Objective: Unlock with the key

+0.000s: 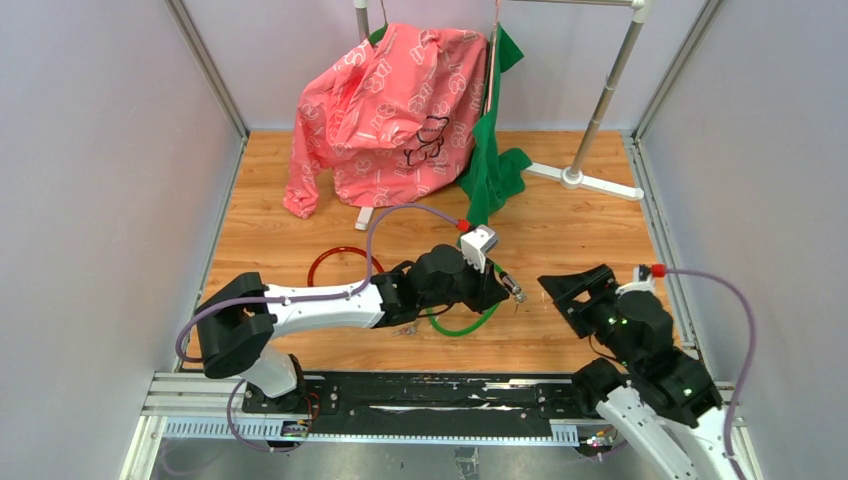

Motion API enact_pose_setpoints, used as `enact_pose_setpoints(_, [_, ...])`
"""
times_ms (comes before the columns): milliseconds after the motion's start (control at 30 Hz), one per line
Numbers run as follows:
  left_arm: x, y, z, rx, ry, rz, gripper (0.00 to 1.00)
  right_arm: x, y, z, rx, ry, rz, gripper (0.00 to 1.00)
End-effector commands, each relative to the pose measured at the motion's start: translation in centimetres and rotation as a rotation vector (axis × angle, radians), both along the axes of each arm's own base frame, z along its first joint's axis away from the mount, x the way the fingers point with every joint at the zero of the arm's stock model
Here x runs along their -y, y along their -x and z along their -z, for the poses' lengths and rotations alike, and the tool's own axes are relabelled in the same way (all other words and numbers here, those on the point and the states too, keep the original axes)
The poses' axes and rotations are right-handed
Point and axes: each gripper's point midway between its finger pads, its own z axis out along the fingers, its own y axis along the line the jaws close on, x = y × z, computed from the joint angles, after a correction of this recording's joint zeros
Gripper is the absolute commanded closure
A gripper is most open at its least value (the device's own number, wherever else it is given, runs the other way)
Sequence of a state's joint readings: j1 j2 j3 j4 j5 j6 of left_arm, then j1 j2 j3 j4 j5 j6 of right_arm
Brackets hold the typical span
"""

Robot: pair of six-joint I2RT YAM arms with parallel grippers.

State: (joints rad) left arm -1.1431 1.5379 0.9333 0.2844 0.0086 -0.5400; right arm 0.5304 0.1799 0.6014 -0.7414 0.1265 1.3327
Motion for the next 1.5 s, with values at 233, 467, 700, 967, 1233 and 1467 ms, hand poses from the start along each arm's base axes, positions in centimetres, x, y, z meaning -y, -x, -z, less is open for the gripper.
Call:
enact_pose_setpoints(233, [-2.0,-0.1,0.4,-0.028,-0.031,0.016,1.0,1.9,0.0,0.5,0.006,0.818,-0.477,0.23])
enact_pose_setpoints(467, [-3.6,-0.9,1.9,-0.061,-0.075,-0.013,1.0,-0.6,-1.1,-0.5,0.207,0.881,-0.591,0.22])
enact_pose_setpoints(700, [-4.8,-1.8,2.1,-0.062,-0.095,-0.001,1.0,-2.0,-1.3,0.0,0.352,1.031,-0.687,0.19])
enact_pose_setpoints(967, [-5.4,-2.3,1.9,-0.056,-0.142,0.042,1.0,-6.5,0.1,-0.5,0.682,1.26,-0.953,0.23])
enact_pose_setpoints(1233, [-5.2,-1.4,0.5,-0.058,-0.12,0.094,1.0,-8.4,-0.1,0.9,0.853,1.431,-1.055,0.28])
enact_pose_setpoints(1467, [-5.4,-1.1,-0.5,-0.053,-0.104,0.102,1.0,-7.5,-0.4,2.1,0.958,1.474,-1.002,0.4])
